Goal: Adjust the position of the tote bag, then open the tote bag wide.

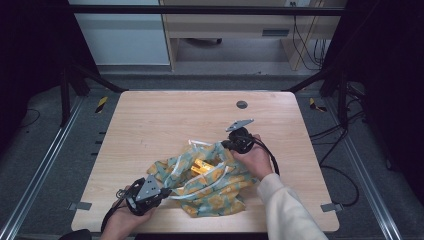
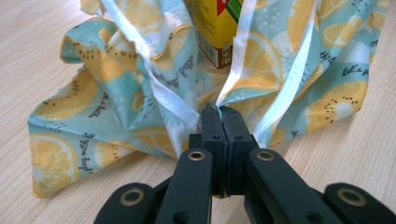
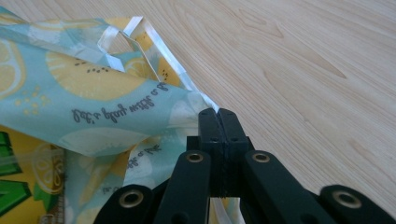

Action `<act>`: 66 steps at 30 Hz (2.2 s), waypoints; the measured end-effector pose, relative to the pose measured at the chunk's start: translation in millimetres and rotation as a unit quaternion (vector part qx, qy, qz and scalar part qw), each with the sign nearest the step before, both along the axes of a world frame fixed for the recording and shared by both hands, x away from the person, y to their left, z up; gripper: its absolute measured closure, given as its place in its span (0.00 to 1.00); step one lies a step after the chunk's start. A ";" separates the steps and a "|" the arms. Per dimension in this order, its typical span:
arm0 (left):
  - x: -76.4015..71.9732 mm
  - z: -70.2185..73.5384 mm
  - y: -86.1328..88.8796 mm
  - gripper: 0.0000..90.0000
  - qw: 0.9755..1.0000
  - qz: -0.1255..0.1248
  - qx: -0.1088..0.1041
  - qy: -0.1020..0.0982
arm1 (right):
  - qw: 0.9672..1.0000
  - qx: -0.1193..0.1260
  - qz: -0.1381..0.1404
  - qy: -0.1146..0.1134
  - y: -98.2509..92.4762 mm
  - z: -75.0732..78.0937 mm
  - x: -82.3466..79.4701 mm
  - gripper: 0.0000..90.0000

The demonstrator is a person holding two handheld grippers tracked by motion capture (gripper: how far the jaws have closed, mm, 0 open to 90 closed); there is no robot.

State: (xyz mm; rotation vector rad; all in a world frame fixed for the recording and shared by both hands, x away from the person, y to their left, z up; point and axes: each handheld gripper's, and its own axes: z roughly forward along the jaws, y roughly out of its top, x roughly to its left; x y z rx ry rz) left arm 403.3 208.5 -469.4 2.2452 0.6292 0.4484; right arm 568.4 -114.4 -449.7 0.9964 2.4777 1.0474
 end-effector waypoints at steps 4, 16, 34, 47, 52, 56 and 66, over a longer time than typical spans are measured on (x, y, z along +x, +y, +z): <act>4.8 -2.6 -3.9 1.00 1.000 0.008 0.005 0.005 | 1.000 0.012 -0.006 0.002 -3.9 -0.5 1.9 1.00; 3.8 -3.9 -6.4 1.00 1.000 0.007 0.011 0.001 | 1.000 0.001 -0.011 -0.019 -4.3 3.7 6.1 1.00; 7.5 -8.3 -13.8 1.00 1.000 0.005 0.021 -0.001 | 0.999 -0.017 -0.042 -0.014 -5.8 -10.1 21.2 1.00; 7.0 -8.2 -13.9 1.00 1.000 -0.001 -0.001 0.008 | 0.998 -0.034 -0.052 -0.004 -3.4 -18.1 25.6 1.00; 6.3 -5.4 -12.7 0.95 1.000 0.002 -0.015 0.001 | 0.999 -0.017 -0.044 -0.009 -6.4 -10.4 21.4 0.91; 3.4 -2.7 -13.5 0.83 1.000 0.007 -0.028 -0.011 | 0.998 -0.009 -0.052 -0.034 -11.3 8.2 12.0 0.67; -6.2 18.0 0.4 0.50 0.993 0.041 -0.102 -0.043 | 0.995 0.026 -0.035 -0.091 -29.5 57.9 -45.1 0.44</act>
